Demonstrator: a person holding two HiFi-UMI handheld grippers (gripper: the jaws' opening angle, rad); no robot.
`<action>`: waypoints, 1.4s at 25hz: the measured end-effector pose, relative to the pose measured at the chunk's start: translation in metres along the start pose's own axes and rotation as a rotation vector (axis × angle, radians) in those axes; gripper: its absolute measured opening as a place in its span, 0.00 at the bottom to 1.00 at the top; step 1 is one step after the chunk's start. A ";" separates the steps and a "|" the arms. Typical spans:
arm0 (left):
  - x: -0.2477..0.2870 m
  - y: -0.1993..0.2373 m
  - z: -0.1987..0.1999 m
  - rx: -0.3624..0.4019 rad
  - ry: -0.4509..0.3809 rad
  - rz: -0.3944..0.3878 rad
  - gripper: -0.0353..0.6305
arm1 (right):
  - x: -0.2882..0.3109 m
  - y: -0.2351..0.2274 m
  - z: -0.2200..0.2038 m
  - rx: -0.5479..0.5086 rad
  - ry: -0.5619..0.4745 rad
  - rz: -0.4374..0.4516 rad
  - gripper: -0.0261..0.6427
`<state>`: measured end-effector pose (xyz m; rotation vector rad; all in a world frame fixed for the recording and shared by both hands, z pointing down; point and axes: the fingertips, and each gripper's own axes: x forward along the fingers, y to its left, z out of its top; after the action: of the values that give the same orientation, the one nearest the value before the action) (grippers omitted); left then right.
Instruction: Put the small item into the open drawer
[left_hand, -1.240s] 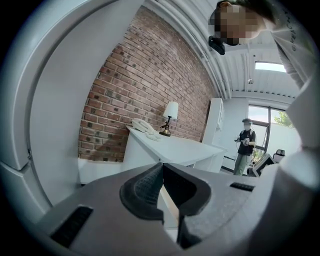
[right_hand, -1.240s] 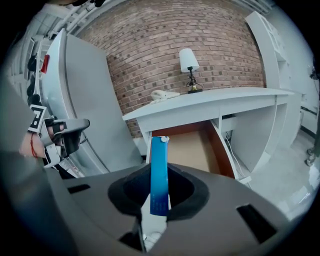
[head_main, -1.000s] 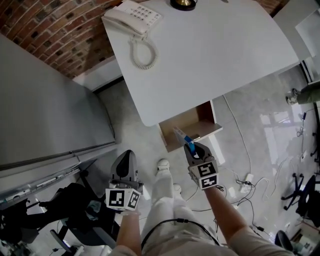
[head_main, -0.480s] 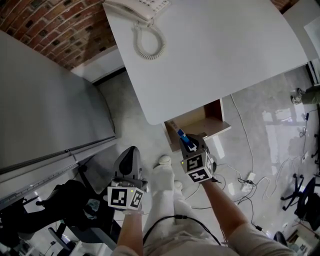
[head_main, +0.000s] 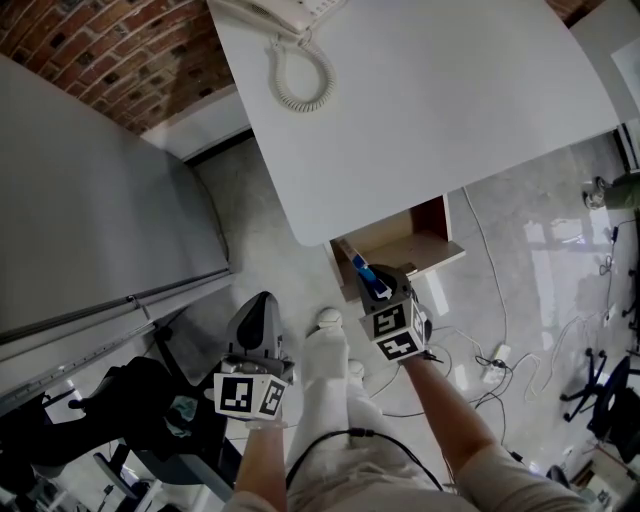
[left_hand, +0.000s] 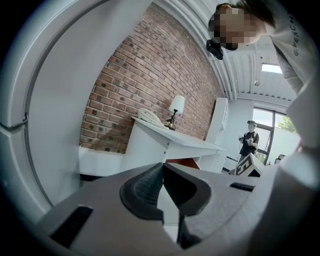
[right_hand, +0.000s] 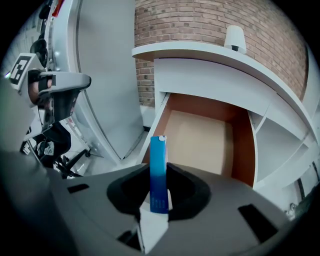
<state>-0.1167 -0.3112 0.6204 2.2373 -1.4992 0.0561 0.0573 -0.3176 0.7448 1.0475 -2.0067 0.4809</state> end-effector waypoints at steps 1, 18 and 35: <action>0.000 -0.001 -0.001 -0.002 -0.001 0.000 0.06 | 0.000 0.000 -0.001 0.001 0.000 0.003 0.17; -0.010 -0.005 -0.007 -0.023 -0.004 0.009 0.06 | -0.004 0.002 -0.003 0.058 -0.038 0.023 0.19; -0.036 -0.026 0.017 -0.006 -0.039 0.017 0.06 | -0.056 0.003 0.024 0.081 -0.151 0.043 0.11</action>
<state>-0.1120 -0.2784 0.5860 2.2335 -1.5363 0.0130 0.0615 -0.3027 0.6860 1.1207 -2.1624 0.5232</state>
